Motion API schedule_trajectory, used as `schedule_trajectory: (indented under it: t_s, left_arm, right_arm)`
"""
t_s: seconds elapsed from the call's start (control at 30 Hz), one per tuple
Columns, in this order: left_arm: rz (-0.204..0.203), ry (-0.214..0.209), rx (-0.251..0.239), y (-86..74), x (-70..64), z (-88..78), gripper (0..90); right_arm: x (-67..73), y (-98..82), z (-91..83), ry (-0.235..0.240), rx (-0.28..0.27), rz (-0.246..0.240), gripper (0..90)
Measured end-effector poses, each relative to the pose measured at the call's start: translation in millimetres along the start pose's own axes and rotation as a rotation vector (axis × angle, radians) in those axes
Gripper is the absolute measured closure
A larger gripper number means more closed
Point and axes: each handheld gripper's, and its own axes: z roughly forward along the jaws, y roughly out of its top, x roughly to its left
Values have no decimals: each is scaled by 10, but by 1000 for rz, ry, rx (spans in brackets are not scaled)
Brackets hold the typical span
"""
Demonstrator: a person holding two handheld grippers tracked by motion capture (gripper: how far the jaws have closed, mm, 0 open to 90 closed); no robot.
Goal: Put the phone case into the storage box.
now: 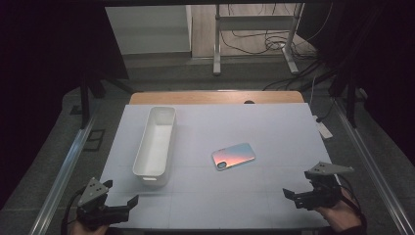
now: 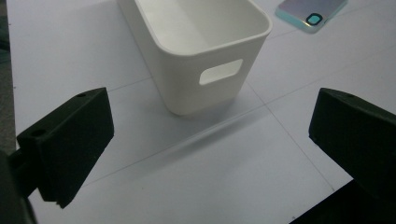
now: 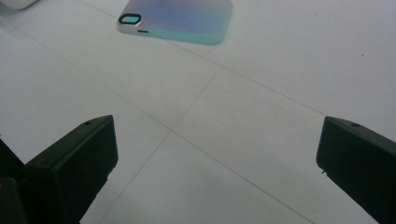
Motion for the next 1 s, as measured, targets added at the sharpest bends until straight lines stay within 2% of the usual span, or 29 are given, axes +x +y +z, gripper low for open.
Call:
schedule_trajectory:
  t_s: [0.3,0.47,0.77,1.0]
  left_arm:
    - [-7,-10,2,2,13,2,6]
    - [-15,-15,0,0,23,-1,6]
    - [-14,-16,-1,-1,24,-2,8]
    - [-12,-15,-2,0,19,-1,9]
  right_arm:
    - [-1,104,84,10,6,-28,0]
    - [18,157,163,30,2,-53,0]
    - [7,207,236,33,30,-43,0]
    - [25,293,334,44,44,-56,0]
